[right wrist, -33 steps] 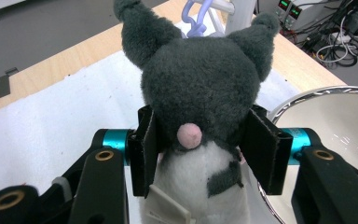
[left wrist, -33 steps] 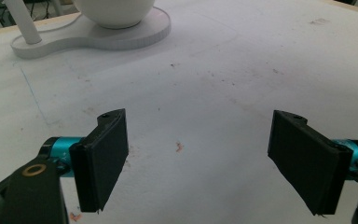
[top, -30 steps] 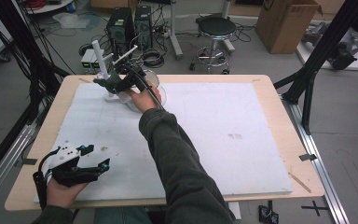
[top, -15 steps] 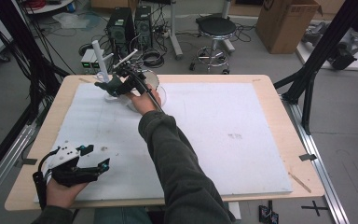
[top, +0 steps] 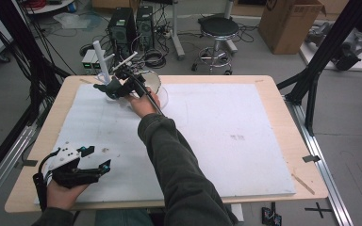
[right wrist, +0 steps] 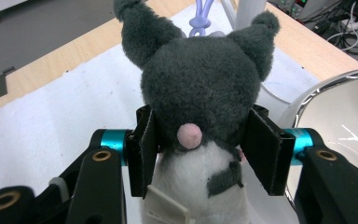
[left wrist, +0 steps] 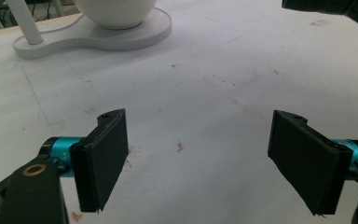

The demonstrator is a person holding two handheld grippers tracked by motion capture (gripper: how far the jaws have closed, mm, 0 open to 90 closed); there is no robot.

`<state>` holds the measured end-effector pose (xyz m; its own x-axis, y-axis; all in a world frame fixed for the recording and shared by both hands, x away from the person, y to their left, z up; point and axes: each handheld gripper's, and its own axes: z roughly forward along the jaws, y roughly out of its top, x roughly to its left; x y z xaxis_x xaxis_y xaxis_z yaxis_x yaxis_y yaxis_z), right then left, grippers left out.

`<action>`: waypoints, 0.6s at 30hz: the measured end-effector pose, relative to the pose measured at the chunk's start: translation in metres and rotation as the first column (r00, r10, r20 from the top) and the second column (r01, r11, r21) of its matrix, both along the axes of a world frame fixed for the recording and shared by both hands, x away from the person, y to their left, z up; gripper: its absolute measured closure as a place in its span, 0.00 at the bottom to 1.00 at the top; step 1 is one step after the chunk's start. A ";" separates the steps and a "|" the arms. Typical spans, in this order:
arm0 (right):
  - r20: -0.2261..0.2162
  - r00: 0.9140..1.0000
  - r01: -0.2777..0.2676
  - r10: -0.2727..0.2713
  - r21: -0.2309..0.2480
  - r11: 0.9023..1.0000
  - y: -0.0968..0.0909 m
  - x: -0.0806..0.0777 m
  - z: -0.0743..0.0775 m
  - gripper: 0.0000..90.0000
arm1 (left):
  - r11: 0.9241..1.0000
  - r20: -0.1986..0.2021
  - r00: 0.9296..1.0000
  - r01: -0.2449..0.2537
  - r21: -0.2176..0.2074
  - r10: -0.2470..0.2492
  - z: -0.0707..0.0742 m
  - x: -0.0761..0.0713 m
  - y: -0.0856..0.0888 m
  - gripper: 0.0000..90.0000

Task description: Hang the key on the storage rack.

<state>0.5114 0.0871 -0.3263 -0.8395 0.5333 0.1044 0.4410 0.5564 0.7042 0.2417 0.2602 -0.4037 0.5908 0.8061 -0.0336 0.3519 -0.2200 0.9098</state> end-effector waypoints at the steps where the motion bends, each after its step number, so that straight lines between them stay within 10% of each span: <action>1: -0.006 1.000 -0.003 0.003 0.004 1.000 0.000 0.000 0.000 0.54 | 1.000 0.001 1.000 0.001 0.000 -0.001 0.000 0.000 0.000 0.23; 18: -0.032 0.999 0.006 -0.005 0.060 0.998 -0.011 0.000 0.003 0.40 | 1.000 0.004 1.000 -0.003 -0.003 0.003 0.000 0.000 0.001 0.23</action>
<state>0.5112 0.0765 -0.3232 -0.8323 0.5298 0.1632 0.4667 0.5108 0.7220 0.2415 0.2617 -0.4035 0.5882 0.8080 -0.0339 0.3489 -0.2157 0.9120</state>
